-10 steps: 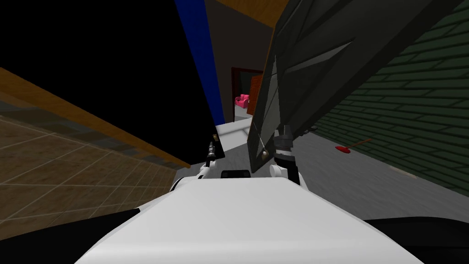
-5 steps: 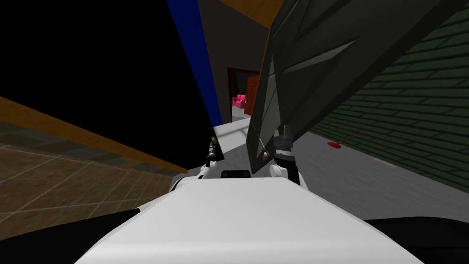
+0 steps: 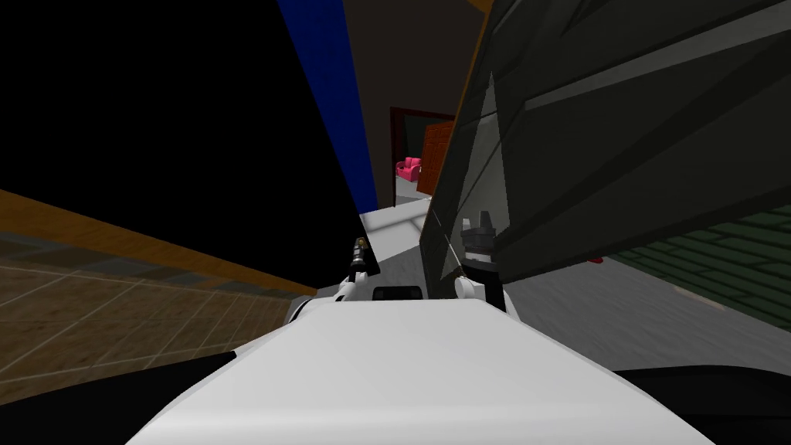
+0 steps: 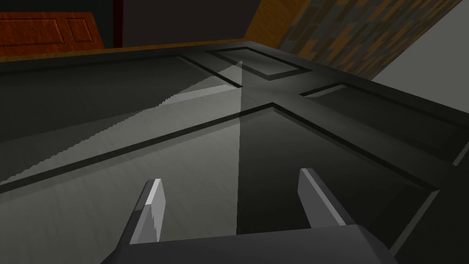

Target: Pull the door open

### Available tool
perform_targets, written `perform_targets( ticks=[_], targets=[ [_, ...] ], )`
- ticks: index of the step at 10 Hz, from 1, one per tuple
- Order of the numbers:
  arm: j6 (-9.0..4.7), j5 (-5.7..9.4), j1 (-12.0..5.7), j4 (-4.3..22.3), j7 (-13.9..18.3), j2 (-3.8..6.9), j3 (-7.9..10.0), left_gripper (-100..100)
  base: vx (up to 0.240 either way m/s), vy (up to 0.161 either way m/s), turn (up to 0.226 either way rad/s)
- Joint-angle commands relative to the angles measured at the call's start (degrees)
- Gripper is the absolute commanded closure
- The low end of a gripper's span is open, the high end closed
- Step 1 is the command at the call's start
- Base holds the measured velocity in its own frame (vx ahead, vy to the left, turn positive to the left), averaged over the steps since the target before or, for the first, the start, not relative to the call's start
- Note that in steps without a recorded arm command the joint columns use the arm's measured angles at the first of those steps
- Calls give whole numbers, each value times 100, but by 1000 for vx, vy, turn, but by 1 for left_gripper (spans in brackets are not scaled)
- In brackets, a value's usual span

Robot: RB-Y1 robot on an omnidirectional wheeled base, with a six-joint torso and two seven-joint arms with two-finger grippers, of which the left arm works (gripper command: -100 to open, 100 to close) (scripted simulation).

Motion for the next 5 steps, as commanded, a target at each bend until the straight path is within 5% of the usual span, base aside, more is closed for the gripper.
perform_targets(
  ticks=[1, 2, 3, 5],
  targets=[
    [-6, 0, 6, -6, -5, -21, 0, -100, 187, 3, 61],
    [-11, 0, -4, 12, 0, -10, 1, -100, 81, 1, 17],
    [-11, 0, -4, 12, 0, -10, 1, 100, -17, -3, -10],
    [-11, 0, -4, 12, 0, -10, 1, 100, -26, 1, -11]
  ],
)
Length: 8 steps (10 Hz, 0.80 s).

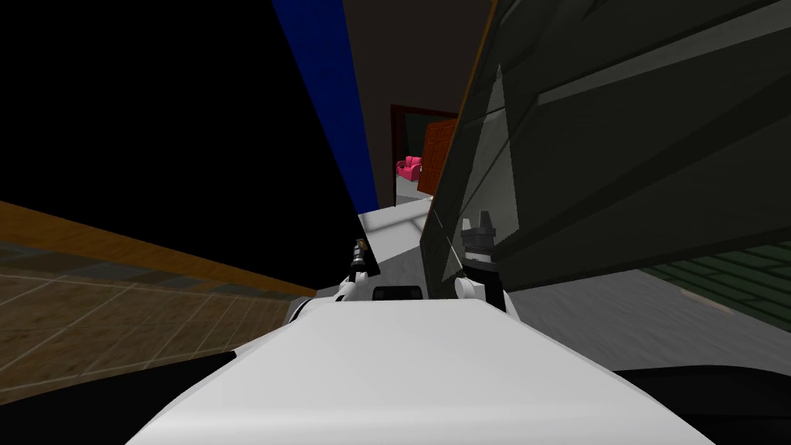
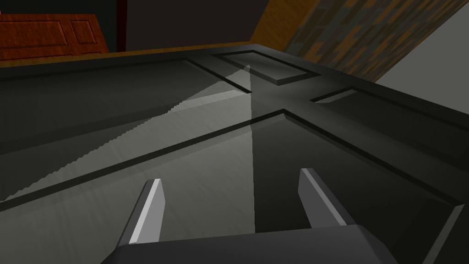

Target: Pull the door open

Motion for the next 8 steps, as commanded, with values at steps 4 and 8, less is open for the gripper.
perform_targets(
  ticks=[4, 8],
  targets=[
    [0, -9, 21, 11, 44, 32, -17, 100, -30, 1, -28],
    [-21, -37, 59, 21, 195, 158, -64, 100, -184, -9, -118]
  ],
)
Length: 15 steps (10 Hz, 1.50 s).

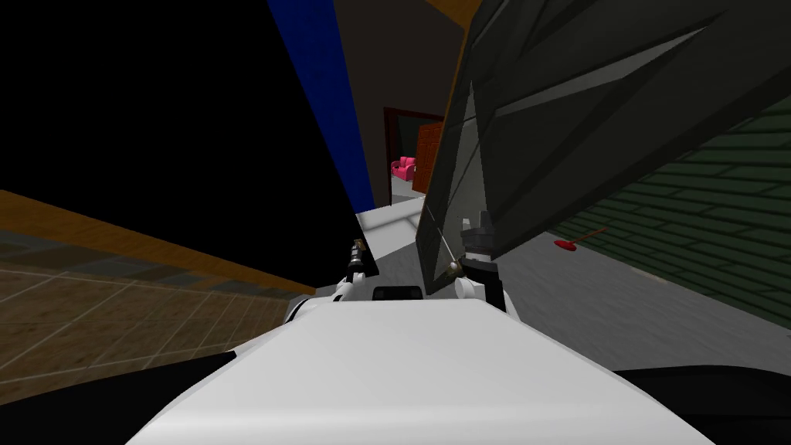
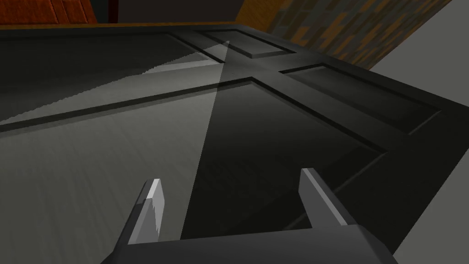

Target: Pull the door open

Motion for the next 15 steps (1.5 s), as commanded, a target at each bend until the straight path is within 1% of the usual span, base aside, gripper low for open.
perform_targets(
  ticks=[1, 2, 4, 5, 6, 7, 8, 9, 10, 11, 15],
  targets=[
    [36, -36, 71, -81, 97, 29, -60, 100, -190, -12, -151],
    [27, -48, 87, -77, 162, 81, -81, 100, -182, -63, -114],
    [-2, -89, 142, -62, 383, 253, -150, 100, -160, -68, -128],
    [-13, -105, 163, -57, 464, 315, -176, 100, -127, -34, -140],
    [-13, -105, 163, -57, 464, 315, -176, 100, -64, -24, -42],
    [-33, -135, 205, -45, 629, 442, -228, 100, -63, -11, -77],
    [-43, -151, 226, -39, 712, 505, -254, 100, -73, -12, -104],
    [-57, -174, 258, -30, 836, 600, -294, 100, -60, -16, -100],
    [-65, -189, 278, -24, 917, 661, -319, 100, -39, -12, -62],
    [-77, -211, 309, -15, 1032, 749, -356, 100, -36, -2, -64],
    [-115, -286, 411, 17, 1424, 1045, -482, 100, -17, 8, -39]
  ],
)
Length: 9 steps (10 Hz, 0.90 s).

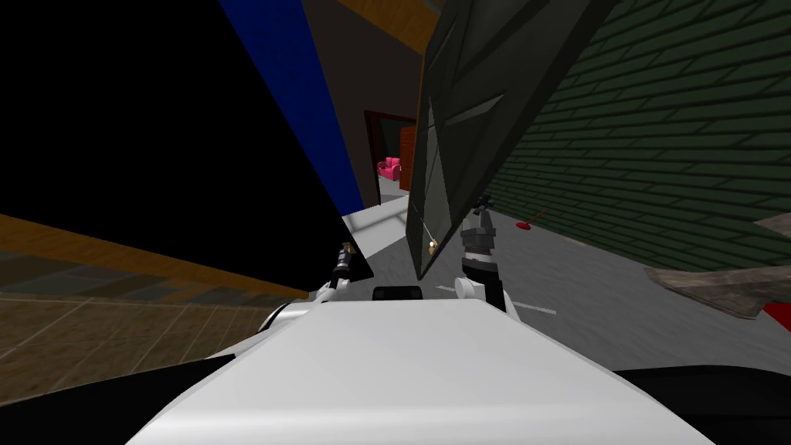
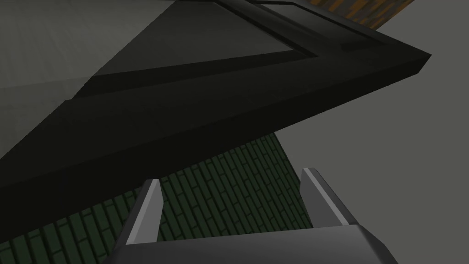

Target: Pull the door open

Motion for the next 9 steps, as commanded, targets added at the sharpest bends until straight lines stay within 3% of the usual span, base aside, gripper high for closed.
perform_targets(
  ticks=[1, 2, 5, 6, 9],
  targets=[
    [0, 0, 0, 0, 0, 0, 0, 100, 1, 7, -7],
    [-60, -78, 24, 6, 143, 59, -108, 100, -138, 57, -100],
    [-71, -95, 30, 4, 171, 70, -131, 100, -146, 25, -46],
    [-134, -192, 60, -8, 327, 139, -264, 100, -197, 28, -82],
    [-206, -303, 95, -22, 508, 217, -417, 100, -230, 49, -104]
  ],
)
